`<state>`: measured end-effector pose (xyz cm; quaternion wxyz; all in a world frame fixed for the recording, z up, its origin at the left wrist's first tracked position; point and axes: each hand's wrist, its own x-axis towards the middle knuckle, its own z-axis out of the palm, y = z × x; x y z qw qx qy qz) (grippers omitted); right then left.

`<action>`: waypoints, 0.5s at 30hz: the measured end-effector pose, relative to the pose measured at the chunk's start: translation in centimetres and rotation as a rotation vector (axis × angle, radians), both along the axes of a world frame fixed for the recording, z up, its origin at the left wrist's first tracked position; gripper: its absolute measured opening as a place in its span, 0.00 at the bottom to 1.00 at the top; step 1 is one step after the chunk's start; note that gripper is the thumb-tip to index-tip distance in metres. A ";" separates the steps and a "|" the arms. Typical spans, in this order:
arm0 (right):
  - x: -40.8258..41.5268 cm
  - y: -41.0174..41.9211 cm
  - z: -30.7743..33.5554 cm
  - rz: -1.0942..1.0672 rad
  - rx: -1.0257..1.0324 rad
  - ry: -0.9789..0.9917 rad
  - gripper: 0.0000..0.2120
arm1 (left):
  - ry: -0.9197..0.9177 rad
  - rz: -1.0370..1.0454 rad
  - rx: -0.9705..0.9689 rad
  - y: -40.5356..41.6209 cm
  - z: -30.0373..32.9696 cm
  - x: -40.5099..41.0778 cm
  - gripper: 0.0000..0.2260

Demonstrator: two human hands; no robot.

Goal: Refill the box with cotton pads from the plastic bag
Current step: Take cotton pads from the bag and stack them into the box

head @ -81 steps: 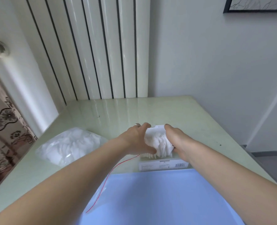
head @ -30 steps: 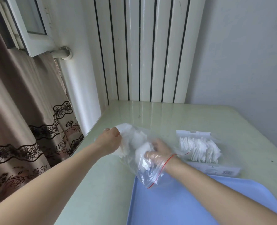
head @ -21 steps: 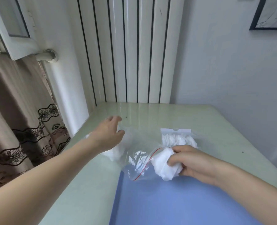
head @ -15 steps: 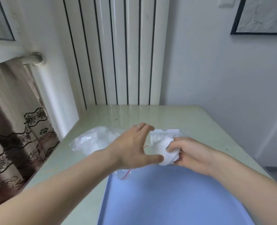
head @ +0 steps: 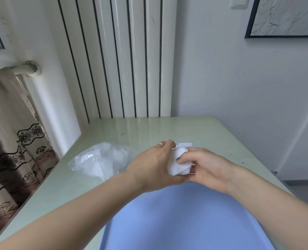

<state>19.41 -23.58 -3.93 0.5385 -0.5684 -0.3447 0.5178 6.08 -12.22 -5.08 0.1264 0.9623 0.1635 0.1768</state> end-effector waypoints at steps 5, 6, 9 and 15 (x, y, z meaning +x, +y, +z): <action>-0.1 -0.4 -0.1 -0.046 0.020 -0.007 0.13 | -0.019 -0.021 -0.010 0.2 0.0 0.7 0.25; 0.0 -0.5 -0.2 -0.056 0.027 0.011 0.13 | -0.026 -0.023 -0.035 0.3 0.0 0.7 0.24; 0.2 -0.8 -0.5 -0.101 0.031 0.030 0.14 | 0.020 -0.039 -0.331 0.4 0.6 0.2 0.24; 0.3 -1.0 -0.7 -0.234 0.084 0.023 0.16 | -0.081 -0.054 -1.043 1.5 1.5 -0.5 0.15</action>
